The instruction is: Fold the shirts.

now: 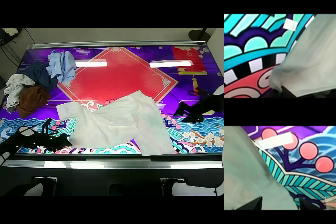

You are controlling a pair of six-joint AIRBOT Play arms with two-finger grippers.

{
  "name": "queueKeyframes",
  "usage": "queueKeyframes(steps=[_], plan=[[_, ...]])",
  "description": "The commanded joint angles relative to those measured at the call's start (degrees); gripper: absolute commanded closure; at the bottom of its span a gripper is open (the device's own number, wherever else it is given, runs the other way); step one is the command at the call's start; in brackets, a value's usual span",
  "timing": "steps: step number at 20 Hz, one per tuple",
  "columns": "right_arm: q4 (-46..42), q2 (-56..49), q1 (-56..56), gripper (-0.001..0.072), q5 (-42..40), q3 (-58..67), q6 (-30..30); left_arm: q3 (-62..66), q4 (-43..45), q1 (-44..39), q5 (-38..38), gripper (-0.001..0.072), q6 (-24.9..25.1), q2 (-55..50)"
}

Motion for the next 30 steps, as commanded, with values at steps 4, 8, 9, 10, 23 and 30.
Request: queueKeyframes(steps=[4, 8, 9, 10, 23, 30], plan=[[6.4, -9.0, 3.1, 0.0172, -0.7, -1.3, -5.5, 0.1, 0.1, 0.0, -0.1, 0.0676, 0.1, 0.5], [9.3, -12.2, 3.3, 0.022, -1.9, -1.4, -7.0, 0.1, 0.1, 0.0, -0.3, 0.0675, 0.1, 1.1], [9.7, -12.8, 3.6, 0.0265, -2.4, -1.3, -6.9, 0.1, 0.1, 0.0, -0.3, 0.0675, 0.1, 1.2], [9.5, -13.1, 4.2, 0.0376, -3.3, -1.3, -6.9, 0.1, 0.1, 0.0, -0.3, 0.0675, 0.1, 1.2], [9.3, 35.0, 5.5, 0.0672, -35.8, 30.1, -8.8, 75.2, 24.0, 0.2, 4.6, 0.0677, -14.8, 24.7], [-4.8, 53.7, 5.5, 0.0673, -34.6, 30.1, 0.2, 81.6, 23.3, 0.2, 4.2, 0.0677, -15.9, 30.0]])
